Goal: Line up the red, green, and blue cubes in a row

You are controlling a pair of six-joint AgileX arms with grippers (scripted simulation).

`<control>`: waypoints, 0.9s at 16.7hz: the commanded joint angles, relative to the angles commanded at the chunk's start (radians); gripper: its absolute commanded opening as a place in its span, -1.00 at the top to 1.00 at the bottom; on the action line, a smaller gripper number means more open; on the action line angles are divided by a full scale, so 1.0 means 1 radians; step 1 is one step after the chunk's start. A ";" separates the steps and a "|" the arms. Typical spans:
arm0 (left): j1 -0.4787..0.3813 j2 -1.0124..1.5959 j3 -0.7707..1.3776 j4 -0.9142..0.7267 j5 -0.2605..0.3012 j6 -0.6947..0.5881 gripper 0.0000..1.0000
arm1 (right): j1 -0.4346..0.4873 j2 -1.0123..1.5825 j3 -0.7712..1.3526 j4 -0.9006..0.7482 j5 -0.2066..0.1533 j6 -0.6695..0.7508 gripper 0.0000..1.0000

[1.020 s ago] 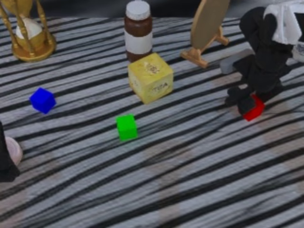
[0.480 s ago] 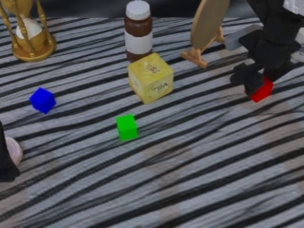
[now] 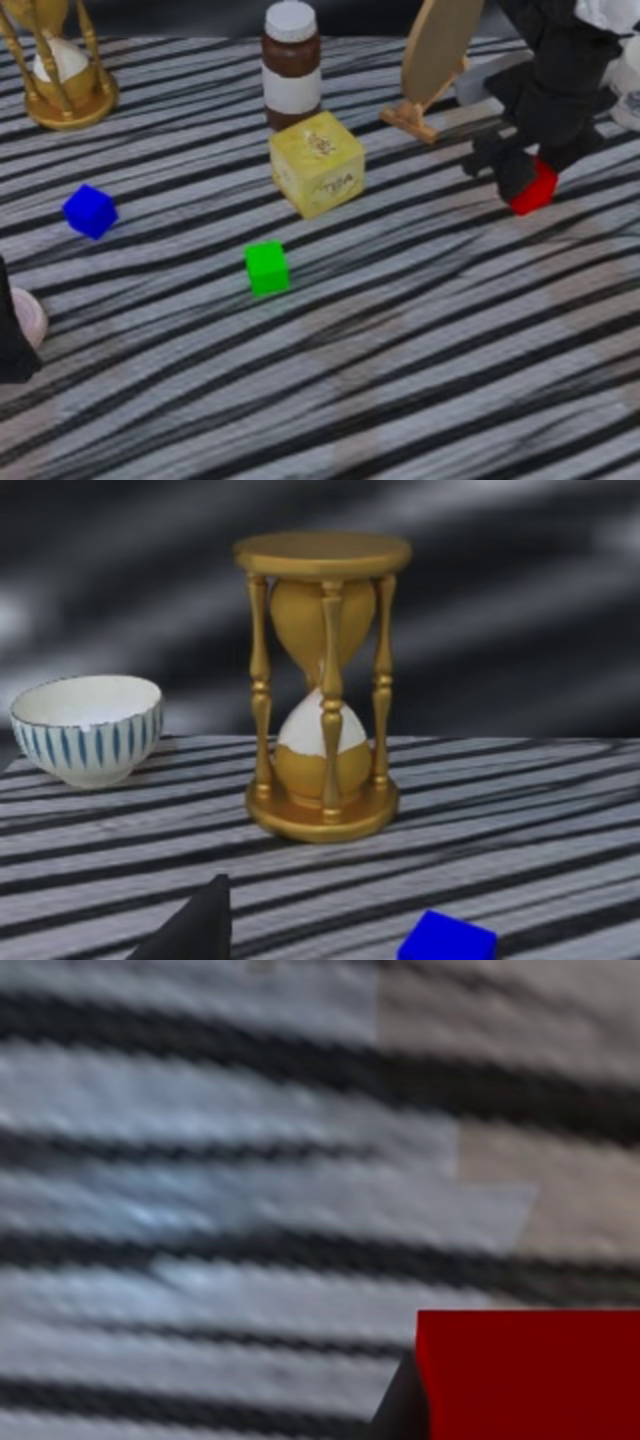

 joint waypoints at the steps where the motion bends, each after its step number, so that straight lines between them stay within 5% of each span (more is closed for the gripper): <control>1: 0.000 0.000 0.000 0.000 0.000 0.000 -1.00 | 0.027 0.006 0.012 -0.007 0.002 0.043 1.00; 15: 0.000 0.000 0.000 0.000 0.000 0.000 -1.00 | 0.614 0.066 0.158 -0.125 0.028 1.099 1.00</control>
